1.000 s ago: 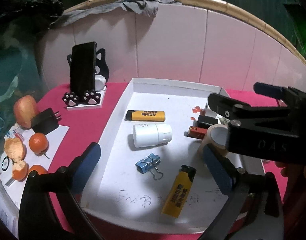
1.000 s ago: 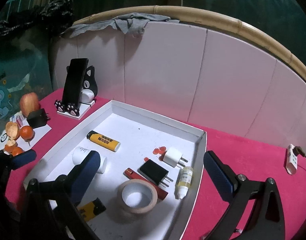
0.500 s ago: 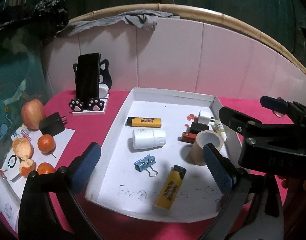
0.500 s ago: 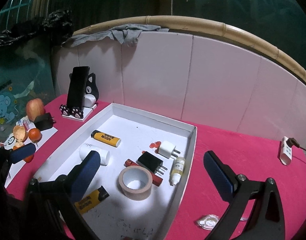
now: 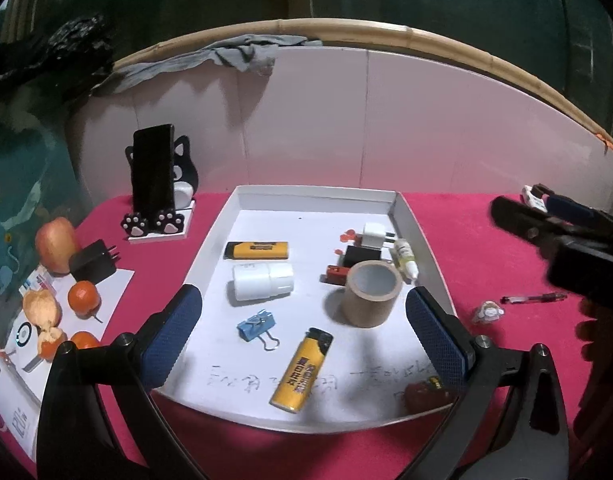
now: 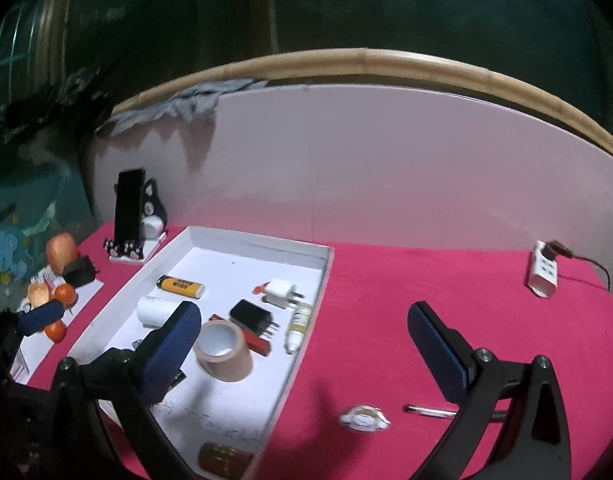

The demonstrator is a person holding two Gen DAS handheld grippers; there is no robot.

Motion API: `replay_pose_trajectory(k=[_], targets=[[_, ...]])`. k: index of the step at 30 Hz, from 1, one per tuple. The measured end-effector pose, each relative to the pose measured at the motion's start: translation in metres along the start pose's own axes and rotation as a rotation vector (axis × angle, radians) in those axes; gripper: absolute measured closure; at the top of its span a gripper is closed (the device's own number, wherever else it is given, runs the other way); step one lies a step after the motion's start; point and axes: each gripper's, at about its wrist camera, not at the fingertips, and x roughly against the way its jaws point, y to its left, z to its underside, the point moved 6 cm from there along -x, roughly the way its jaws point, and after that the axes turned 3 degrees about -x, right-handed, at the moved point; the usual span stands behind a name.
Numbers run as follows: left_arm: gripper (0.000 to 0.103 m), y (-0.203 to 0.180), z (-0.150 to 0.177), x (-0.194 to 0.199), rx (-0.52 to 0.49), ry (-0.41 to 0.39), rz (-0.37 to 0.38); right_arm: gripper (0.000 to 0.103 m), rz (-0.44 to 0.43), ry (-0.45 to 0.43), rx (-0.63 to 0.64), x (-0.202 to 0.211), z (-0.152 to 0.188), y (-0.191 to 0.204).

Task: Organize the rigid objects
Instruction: 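Move both open tools from the tray back over the sticker and pen, then close left tool on the cartoon sticker on the cloth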

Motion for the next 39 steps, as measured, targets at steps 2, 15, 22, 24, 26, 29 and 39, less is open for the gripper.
replay_pose_trajectory(k=[2,15,22,24,26,29,39], targets=[[0.0,-0.004,-0.001,0.001,-0.005,-0.001,0.008,0.0,0.016,-0.016,-0.03,0.01,0.0,-0.018],[0.0,-0.072,0.008,-0.013,-0.121,0.06,0.144,0.0,0.183,0.004,-0.258,0.048,0.05,-0.15],[0.0,-0.123,0.014,-0.027,-0.213,0.11,0.215,0.0,0.255,0.068,-0.357,0.052,0.094,-0.199],[0.0,-0.136,0.013,-0.03,-0.223,0.116,0.24,0.0,0.262,0.072,-0.38,0.053,0.1,-0.207],[0.0,-0.149,0.012,-0.033,-0.222,0.127,0.27,0.0,0.265,0.073,-0.396,0.054,0.104,-0.213],[0.0,-0.168,0.013,-0.04,-0.217,0.159,0.321,0.0,0.261,0.072,-0.404,0.054,0.108,-0.215],[0.0,-0.218,0.019,-0.068,-0.235,0.228,0.37,0.0,0.235,0.052,-0.448,0.056,0.11,-0.219]])
